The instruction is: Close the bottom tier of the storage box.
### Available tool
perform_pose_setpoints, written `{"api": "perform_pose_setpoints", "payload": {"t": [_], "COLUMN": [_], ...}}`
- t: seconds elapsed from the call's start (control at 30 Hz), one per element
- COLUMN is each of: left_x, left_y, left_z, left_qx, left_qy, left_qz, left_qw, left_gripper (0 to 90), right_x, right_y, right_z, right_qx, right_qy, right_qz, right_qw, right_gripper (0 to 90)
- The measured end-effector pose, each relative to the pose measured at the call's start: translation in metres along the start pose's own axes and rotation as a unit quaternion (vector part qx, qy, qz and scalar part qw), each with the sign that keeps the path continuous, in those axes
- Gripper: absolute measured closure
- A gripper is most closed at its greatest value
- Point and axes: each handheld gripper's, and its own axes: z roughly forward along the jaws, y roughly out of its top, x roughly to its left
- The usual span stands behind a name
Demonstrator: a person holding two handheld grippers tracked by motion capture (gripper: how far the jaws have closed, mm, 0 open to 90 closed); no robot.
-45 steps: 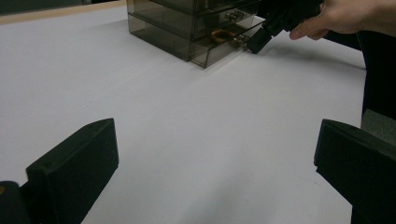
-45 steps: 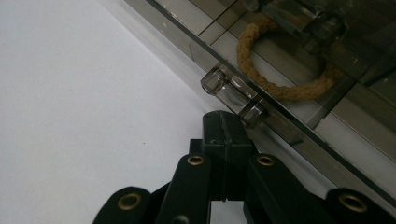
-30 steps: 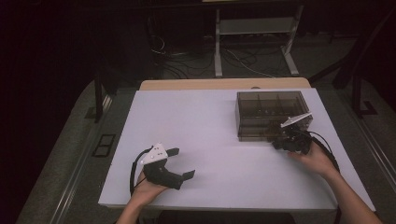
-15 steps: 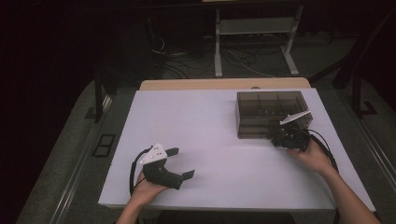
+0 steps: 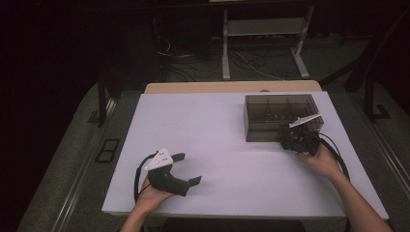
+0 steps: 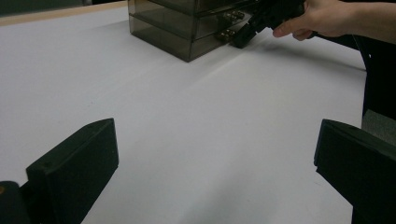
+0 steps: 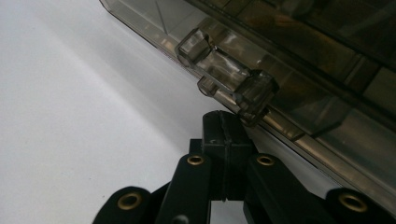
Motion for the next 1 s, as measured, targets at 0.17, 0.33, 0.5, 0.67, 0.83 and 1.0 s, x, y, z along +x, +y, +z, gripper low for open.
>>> {"api": "perform_pose_setpoints", "payload": {"t": [0.17,0.33,0.5,0.67,0.83,1.0], "left_x": [0.0,0.0,-0.001,-0.001,-0.002,-0.002], "left_y": [0.0,0.0,0.0,0.0,0.0,0.0], "left_z": [0.001,0.0,-0.001,-0.001,-0.001,-0.001], "left_qx": [0.0,-0.001,-0.001,0.0,0.0,-0.002], "left_qy": [-0.001,-0.001,-0.003,-0.003,-0.004,-0.004], "left_qz": [0.001,0.0,0.003,0.003,0.002,0.001], "left_qw": [1.0,1.0,1.0,1.0,1.0,1.0], "left_gripper": [0.0,0.0,0.0,0.0,0.0,0.0], "right_x": [0.001,0.002,0.004,0.008,0.011,0.015], "right_y": [0.0,-0.001,-0.001,-0.003,-0.006,-0.008], "right_z": [0.0,-0.004,-0.01,-0.016,-0.02,-0.025], "right_qx": [-0.002,-0.013,-0.022,-0.026,-0.033,-0.039], "right_qy": [-0.001,0.005,0.012,0.019,0.022,0.023], "right_qz": [0.002,0.011,0.012,0.015,0.021,0.024], "right_qw": [1.0,0.9998,0.9996,0.9994,0.999,0.9987], "right_gripper": [88.8,86.5,81.7,77.0,72.3,64.6]}}
